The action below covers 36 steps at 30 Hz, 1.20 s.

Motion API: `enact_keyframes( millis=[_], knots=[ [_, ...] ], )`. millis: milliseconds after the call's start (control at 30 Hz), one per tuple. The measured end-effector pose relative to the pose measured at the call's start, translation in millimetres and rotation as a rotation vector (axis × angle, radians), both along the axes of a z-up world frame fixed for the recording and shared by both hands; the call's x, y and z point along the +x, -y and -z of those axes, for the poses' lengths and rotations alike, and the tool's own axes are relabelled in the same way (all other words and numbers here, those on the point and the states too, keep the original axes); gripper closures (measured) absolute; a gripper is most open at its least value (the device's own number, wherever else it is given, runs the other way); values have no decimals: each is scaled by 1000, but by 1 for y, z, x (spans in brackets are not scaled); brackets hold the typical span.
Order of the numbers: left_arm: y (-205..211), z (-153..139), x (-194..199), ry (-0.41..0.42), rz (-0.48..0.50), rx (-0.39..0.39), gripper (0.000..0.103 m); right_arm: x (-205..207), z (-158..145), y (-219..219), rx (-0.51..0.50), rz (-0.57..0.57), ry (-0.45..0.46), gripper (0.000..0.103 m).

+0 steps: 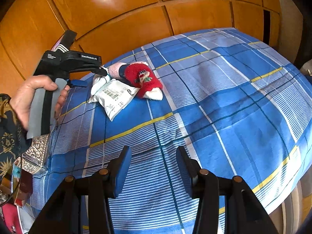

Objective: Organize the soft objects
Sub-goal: 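Grasp the white knit glove with the left tool while the right tool grasps the red slipper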

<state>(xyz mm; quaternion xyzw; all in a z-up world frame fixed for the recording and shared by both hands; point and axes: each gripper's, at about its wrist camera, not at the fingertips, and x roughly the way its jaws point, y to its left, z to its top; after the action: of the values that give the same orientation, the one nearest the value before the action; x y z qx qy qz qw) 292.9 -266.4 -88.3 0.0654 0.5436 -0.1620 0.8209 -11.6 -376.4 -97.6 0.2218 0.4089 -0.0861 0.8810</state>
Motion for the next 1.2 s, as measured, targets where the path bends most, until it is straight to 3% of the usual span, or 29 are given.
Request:
enact_keyframes(
  millis=[167, 233, 333, 467, 600, 967, 1000, 1067, 1200],
  knots=[
    [4, 15, 9, -20, 3, 13, 56, -1, 3, 2, 1, 10, -8, 55],
    [1, 15, 8, -17, 7, -10, 66, 0, 4, 3, -2, 10, -12, 55],
    [-3, 10, -1, 0, 4, -27, 71, 4, 3, 9, 21, 10, -9, 55],
    [-14, 4, -17, 11, -2, -36, 71, 30, -7, 23, 45, -3, 31, 55],
    [-22, 2, -32, 10, 7, -21, 71, 74, -14, 30, -2, -53, 38, 55],
    [-27, -17, -49, 52, 38, -29, 71, 175, 13, 38, -17, -110, -66, 56],
    [-27, -20, -48, 60, 42, -31, 71, 178, 16, 39, -24, -107, -76, 69],
    [-27, -31, -44, 78, 51, -32, 71, 179, 16, 39, -57, -108, -89, 83],
    [-38, -57, -29, 116, 27, -53, 71, 164, 14, 38, -68, -116, -97, 88]
  ],
)
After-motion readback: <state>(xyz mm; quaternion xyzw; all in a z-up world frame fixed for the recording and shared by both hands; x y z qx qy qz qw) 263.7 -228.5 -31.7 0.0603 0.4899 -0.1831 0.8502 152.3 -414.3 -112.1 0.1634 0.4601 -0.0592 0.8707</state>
